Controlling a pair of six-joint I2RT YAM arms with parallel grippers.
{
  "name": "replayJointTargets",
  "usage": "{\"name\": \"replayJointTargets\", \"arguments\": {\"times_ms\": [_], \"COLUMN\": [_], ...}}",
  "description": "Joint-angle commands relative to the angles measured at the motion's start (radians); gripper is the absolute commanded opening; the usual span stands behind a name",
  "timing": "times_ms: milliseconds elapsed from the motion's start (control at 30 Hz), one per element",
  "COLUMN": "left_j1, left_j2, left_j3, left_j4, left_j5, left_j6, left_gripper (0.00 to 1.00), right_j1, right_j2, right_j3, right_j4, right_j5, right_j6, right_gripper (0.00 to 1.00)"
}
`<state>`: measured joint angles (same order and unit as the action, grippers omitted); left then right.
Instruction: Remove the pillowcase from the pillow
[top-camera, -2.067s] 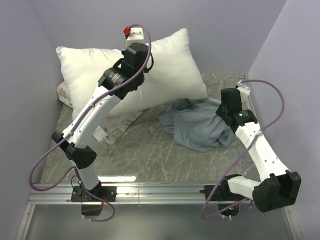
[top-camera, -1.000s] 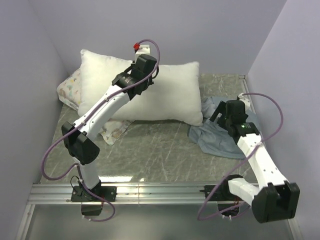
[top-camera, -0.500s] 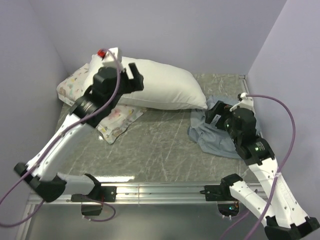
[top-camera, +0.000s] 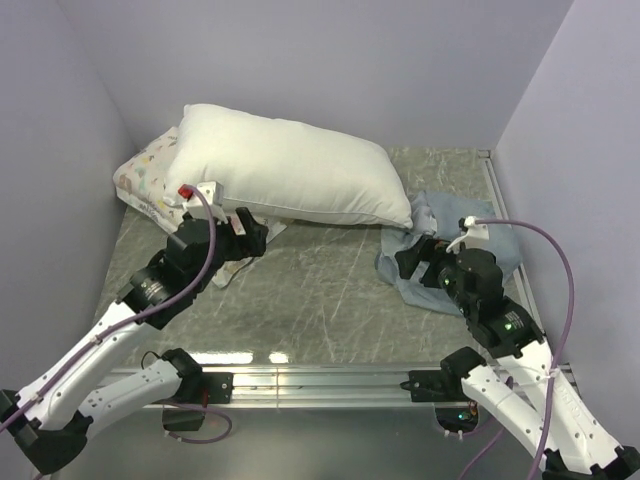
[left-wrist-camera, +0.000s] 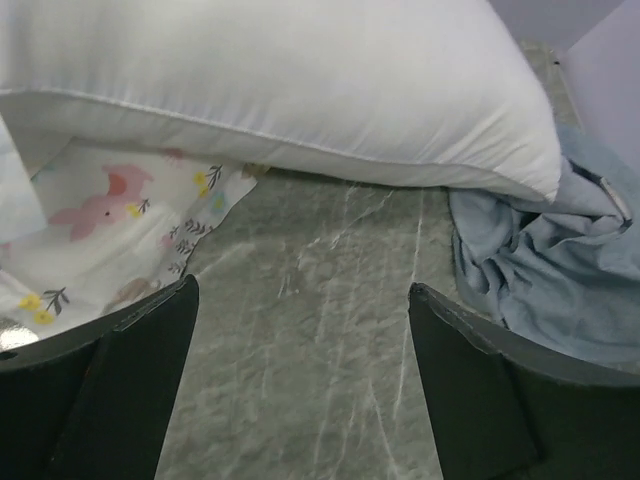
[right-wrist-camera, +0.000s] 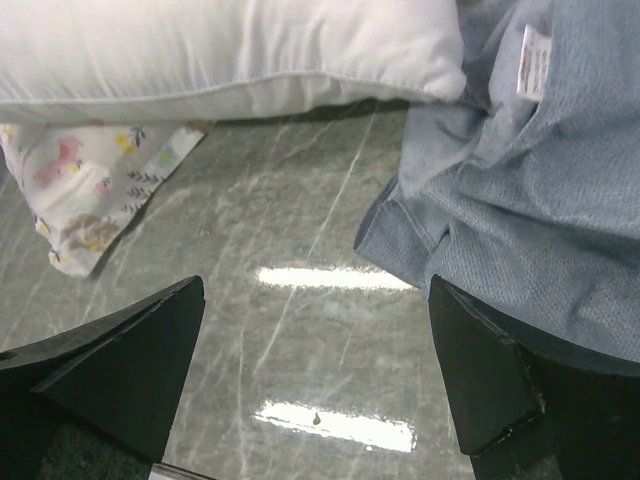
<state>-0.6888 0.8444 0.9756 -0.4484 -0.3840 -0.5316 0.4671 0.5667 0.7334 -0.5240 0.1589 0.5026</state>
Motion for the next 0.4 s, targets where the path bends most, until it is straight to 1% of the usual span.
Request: {"name": "replayJointTargets", "arguments": {"times_ms": [0, 133, 233, 367], "left_j1": [-0.003, -0.003, -0.005, -0.003], "left_j2": [-0.057, -0.077, -0.09, -0.103], "left_j3": [-0.037, -0.063, -0.09, -0.115], "left_j4": [0.017, 0.007, 0.023, 0.045], "left_j5": [-0.024, -0.001, 0.017, 0.034], "left_j6": [-0.033, -0.053, -0.053, -0.053], "left_gripper": [0.91, 0.91, 0.91, 0.91], "right_j1": [0.021, 0.019, 0.019, 0.019], "right_j2": [-0.051, -0.041, -0.042, -0.057], "right_j3": [-0.057, -0.069, -0.066, -0.084], "right_j4": [0.05, 0.052, 0.039, 0.073], "right_j5": [0.013, 0.022, 0.062, 0.061], "right_j6": [0.014, 0.03, 0.045, 0.047], "right_gripper": [1.0, 1.0, 1.0, 1.0]}}
